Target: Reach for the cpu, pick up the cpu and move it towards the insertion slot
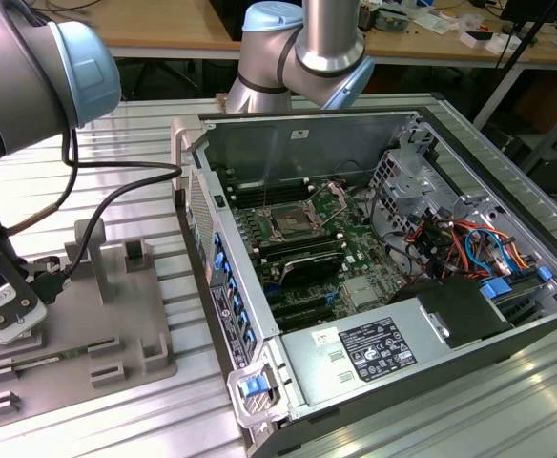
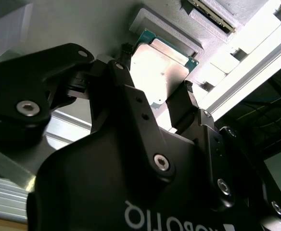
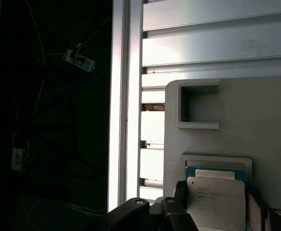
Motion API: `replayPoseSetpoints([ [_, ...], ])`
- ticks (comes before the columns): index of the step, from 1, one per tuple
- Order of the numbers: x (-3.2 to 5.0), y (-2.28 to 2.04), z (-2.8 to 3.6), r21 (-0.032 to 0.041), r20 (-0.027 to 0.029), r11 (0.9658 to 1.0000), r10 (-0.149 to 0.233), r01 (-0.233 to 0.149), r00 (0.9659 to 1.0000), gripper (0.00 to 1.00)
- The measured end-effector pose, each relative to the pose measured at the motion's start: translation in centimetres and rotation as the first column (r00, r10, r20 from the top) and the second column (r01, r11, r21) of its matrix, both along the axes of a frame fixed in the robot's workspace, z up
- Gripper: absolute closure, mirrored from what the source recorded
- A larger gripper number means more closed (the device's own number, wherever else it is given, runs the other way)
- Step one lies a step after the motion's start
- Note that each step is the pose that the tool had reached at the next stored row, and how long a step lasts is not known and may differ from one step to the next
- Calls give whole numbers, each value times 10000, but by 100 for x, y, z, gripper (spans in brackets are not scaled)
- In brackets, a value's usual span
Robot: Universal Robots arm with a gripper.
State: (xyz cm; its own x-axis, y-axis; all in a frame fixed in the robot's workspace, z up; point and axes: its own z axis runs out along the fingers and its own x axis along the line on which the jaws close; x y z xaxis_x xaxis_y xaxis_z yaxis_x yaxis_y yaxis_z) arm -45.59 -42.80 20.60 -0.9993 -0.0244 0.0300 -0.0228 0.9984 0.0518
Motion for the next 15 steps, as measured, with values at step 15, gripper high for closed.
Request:
replayPoseSetpoints([
  [15, 0, 0, 115, -1, -1, 10000, 0, 0, 10000, 45],
])
